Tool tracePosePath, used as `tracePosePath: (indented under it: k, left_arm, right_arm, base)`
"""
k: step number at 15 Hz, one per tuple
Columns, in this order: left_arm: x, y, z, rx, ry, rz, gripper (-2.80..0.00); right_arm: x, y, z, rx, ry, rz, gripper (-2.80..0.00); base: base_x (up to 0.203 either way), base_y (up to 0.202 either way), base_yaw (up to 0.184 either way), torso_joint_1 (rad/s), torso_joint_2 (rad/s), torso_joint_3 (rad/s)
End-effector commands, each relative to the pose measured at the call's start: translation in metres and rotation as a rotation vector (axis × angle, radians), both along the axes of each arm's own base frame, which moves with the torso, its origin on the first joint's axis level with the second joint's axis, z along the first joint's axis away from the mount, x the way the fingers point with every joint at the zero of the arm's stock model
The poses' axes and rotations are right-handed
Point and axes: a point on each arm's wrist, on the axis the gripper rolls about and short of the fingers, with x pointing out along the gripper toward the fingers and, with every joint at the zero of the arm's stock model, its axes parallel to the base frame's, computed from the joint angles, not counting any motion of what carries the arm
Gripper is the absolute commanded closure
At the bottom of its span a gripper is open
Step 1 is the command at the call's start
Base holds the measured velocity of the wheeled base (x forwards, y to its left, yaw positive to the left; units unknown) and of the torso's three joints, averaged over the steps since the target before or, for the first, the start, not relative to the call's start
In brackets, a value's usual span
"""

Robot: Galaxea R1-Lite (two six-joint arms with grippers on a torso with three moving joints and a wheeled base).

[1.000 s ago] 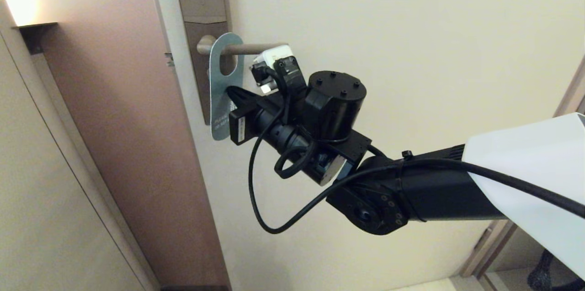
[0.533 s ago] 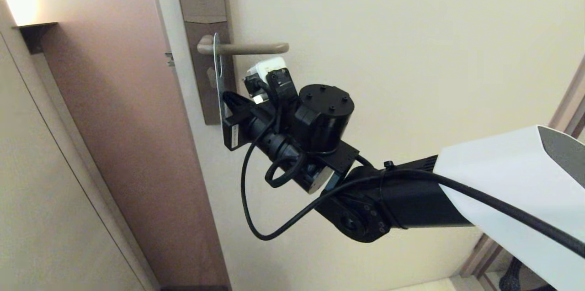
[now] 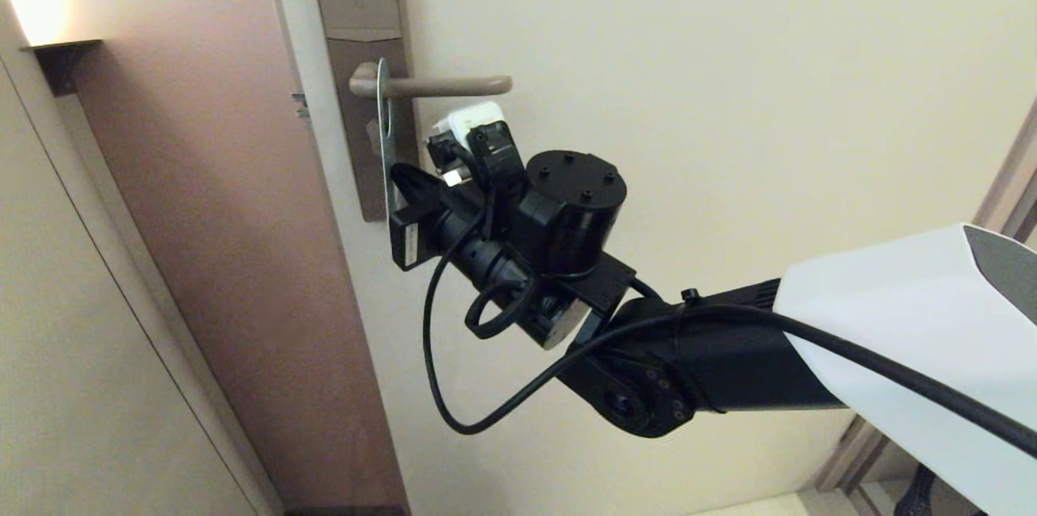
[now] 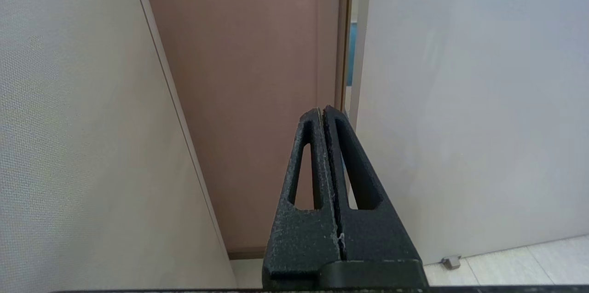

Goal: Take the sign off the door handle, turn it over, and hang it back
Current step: Hang the sign back with the other side facing out

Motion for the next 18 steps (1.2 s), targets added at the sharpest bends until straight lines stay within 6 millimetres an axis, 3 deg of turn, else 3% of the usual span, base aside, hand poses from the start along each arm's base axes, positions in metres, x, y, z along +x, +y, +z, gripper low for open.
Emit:
tracePosePath:
  k: [1,9,18]
  left_arm:
    - [0.000,0.000,0.000,0.000,0.002,0.000,0.00]
    - [0.000,0.000,0.000,0.000,0.003,0.000,0.00]
    - [0.000,0.000,0.000,0.000,0.002,0.000,0.00]
  right_arm:
    - [-0.004,0.000,0.007,0.007,-0.025,0.008,0.00]
    - [-0.015,-0.008,0.015,-0.031,-0.016,0.088,0.00]
    - [-0.023,0.017,-0.001,-0.022,0.017,0.143,0.00]
  base:
    - [0.000,0.000,0.000,0.000,0.00,0.000]
    - [0.000,0.000,0.000,0.000,0.00,0.000]
    - [0.000,0.000,0.000,0.000,0.00,0.000]
